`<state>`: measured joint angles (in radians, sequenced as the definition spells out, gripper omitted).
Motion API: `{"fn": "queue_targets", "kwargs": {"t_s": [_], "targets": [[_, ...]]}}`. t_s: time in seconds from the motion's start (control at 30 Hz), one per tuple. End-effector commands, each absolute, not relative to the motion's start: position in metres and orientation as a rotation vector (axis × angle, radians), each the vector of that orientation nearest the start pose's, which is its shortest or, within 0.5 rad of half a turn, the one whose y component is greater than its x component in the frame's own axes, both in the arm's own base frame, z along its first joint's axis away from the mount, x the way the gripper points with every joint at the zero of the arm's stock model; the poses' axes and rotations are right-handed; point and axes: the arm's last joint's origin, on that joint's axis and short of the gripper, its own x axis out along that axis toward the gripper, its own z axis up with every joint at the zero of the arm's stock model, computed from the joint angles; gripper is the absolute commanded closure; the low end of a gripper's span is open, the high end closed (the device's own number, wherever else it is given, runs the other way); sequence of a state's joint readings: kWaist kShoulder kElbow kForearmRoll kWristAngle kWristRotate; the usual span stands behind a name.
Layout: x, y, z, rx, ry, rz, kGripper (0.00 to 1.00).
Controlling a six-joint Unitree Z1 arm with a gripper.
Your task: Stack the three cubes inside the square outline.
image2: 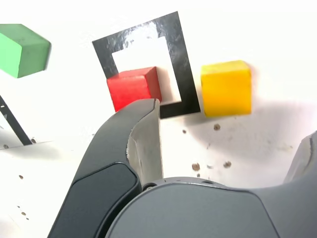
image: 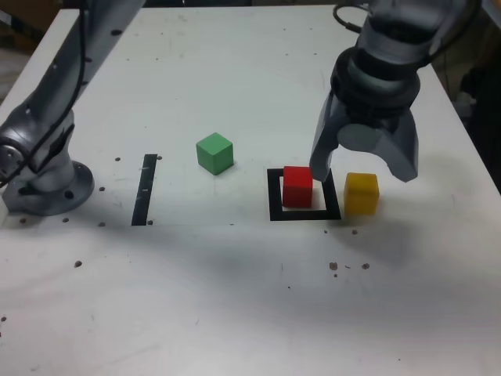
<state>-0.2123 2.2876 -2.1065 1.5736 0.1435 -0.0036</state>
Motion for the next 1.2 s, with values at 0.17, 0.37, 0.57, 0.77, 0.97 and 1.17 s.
{"fn": "queue_targets", "kwargs": {"t_s": [0.17,0.37,0.57,0.77,0.97,1.17], "targets": [[0.434,-0.08,0.25,0.306,1.757,-0.044,0.1],[0.439,-0.079,0.238,0.293,1.784,-0.05,0.16],[0.444,-0.079,0.226,0.284,1.797,-0.063,0.23],[0.447,-0.077,0.221,0.285,1.789,-0.057,0.35],[0.451,-0.07,0.215,0.277,1.794,-0.046,0.36],[0.457,-0.066,0.206,0.264,1.791,-0.056,0.37]]}}
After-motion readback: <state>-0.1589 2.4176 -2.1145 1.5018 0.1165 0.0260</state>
